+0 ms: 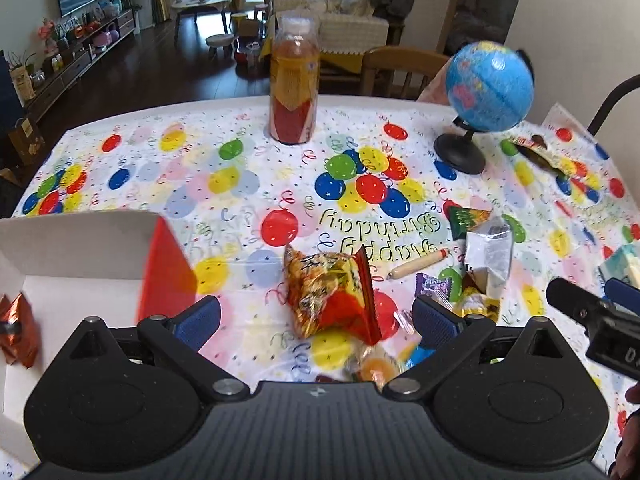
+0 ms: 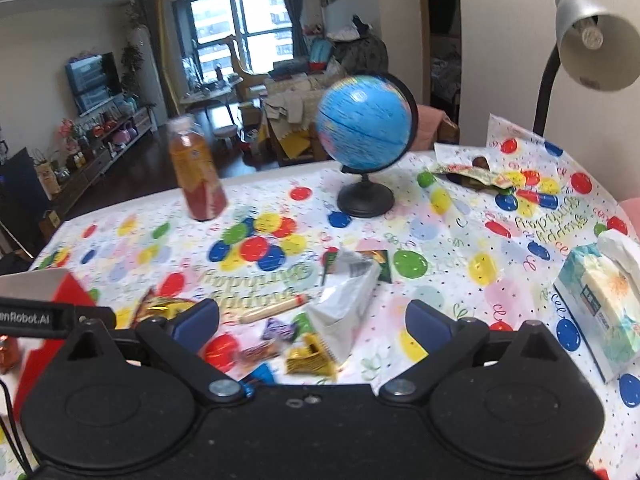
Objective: Organize snacks
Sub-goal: 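Grasp the yellow chip bag with the left gripper while the right grasps the white packet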
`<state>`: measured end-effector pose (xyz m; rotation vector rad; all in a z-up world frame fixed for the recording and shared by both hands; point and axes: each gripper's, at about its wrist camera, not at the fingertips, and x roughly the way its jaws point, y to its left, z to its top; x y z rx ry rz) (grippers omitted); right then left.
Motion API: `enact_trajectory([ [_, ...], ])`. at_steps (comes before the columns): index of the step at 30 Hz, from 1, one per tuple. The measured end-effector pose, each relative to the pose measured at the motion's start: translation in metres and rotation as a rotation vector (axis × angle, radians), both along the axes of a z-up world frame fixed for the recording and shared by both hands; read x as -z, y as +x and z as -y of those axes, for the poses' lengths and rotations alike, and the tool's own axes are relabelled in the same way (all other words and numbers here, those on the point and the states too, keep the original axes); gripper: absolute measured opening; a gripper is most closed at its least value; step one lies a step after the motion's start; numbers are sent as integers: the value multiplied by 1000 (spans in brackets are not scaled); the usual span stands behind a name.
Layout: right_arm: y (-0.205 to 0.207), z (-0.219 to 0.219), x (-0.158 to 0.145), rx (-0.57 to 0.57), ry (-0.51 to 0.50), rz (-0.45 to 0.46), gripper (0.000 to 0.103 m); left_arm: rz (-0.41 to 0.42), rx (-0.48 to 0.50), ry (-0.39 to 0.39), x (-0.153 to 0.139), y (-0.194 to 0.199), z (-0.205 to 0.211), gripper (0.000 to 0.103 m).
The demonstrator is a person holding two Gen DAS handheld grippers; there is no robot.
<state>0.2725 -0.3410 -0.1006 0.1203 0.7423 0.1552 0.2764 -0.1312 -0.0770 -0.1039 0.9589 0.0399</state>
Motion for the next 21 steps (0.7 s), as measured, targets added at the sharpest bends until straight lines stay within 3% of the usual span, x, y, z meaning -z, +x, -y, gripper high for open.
enact_trajectory([
  [11, 76, 13, 51, 49, 0, -126, 87, -136, -19, 43, 51, 64, 15, 103],
  [21, 107, 15, 88, 63, 36, -218, 73, -205, -11, 68, 81, 87, 24, 102],
])
